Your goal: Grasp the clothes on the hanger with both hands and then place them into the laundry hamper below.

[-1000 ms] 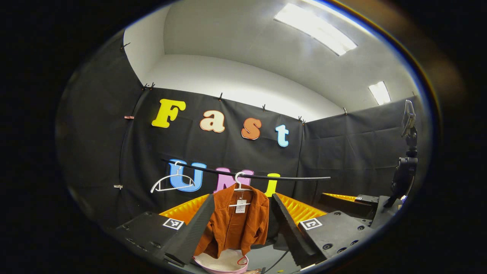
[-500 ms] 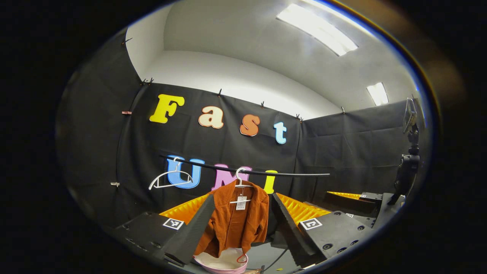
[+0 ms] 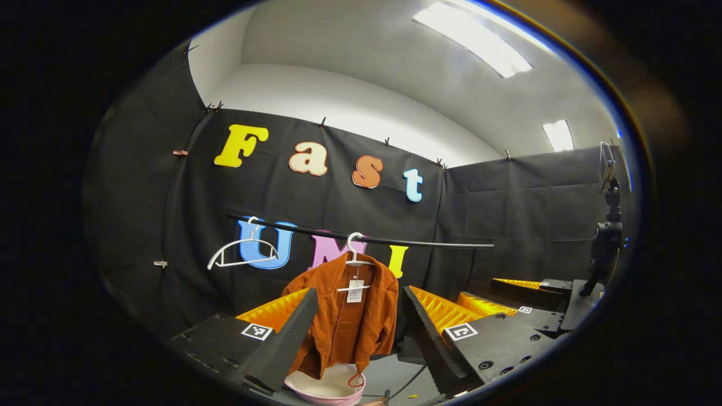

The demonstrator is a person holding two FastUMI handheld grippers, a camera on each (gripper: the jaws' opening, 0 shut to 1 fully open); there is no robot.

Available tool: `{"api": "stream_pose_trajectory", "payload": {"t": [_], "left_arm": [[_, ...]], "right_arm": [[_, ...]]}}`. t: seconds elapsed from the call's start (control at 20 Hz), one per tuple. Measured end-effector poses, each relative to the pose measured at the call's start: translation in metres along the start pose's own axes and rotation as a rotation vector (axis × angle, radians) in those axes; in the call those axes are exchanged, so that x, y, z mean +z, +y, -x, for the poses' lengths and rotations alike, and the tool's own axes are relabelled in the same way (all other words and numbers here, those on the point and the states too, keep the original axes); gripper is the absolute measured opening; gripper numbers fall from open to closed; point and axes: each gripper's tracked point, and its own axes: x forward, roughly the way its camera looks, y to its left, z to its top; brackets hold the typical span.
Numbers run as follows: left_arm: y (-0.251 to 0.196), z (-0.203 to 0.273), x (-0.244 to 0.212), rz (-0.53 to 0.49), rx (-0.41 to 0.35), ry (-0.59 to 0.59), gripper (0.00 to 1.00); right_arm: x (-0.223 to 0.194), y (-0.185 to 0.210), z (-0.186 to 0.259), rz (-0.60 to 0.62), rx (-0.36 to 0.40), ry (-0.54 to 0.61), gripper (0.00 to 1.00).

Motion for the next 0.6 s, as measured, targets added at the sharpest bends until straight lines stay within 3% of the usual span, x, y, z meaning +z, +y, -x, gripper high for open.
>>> {"api": "stream_pose_trajectory", "payload": {"t": [0.45, 0.6], "left_arm": [[0.026, -0.123, -0.063, -0.009, 0.079, 0.019, 0.95], [0.043, -0.155, -0.085, 0.007, 0.142, 0.018, 0.94]], "right_arm": [[-0.053, -0.046, -0.14, -0.017, 0.071, -0.017, 0.99], [-0.081, -0.052, -0.181, -0.037, 0.099, -0.005, 0.97]]}}
